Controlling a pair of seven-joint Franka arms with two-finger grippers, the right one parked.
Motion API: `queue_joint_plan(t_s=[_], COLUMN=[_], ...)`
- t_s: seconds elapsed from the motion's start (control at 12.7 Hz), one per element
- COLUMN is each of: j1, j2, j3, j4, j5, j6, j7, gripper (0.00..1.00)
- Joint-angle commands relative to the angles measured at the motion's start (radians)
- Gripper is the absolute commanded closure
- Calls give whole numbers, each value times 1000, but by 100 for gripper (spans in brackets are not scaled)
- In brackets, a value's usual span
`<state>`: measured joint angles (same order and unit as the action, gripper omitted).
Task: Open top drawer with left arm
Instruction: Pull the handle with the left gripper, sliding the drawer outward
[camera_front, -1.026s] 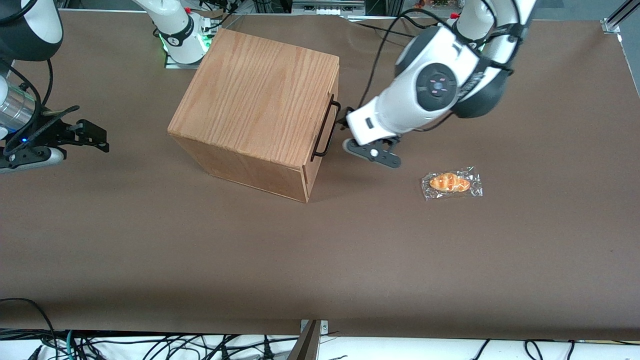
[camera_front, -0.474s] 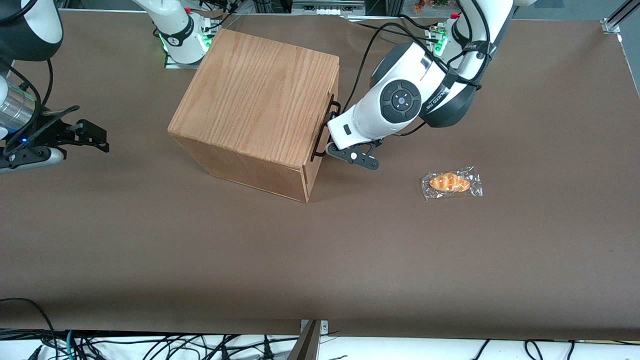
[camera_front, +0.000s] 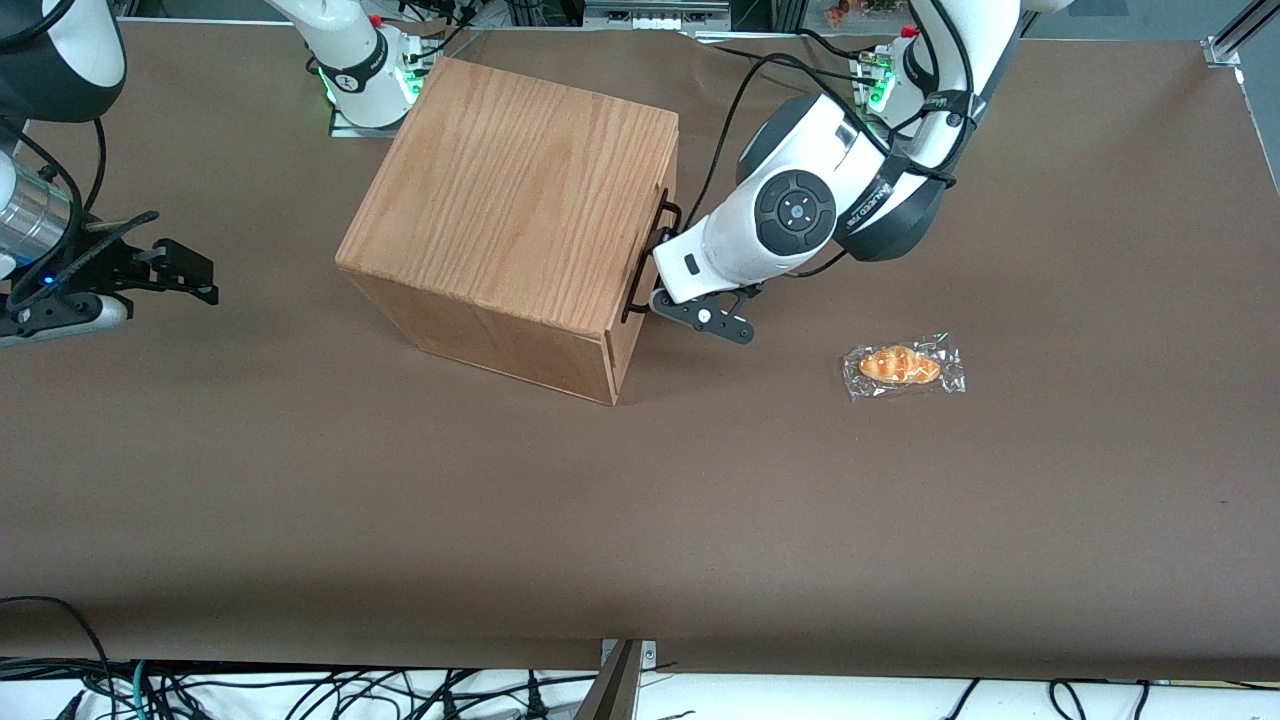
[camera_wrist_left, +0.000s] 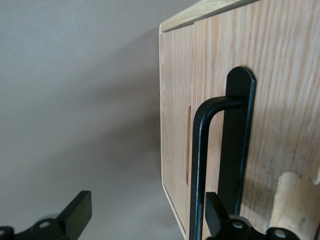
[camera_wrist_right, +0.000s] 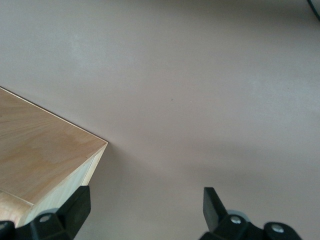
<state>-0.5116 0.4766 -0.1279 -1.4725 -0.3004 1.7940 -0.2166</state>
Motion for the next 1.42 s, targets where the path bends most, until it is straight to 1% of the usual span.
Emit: queue_joint_plan(t_s=[0.0,0.55,0.71,0.95,1.34], j1=[-10,1,10,41,122], j2=[30,37,33,30,20], j3=[8,11,14,13,13], j4=[24,17,15,15,17], j5=[20,23,68,72,72], j6=[-2,-7,-13,-24,-74], j7=[54,59,94,105,222], gripper=[0,0,0,0,0])
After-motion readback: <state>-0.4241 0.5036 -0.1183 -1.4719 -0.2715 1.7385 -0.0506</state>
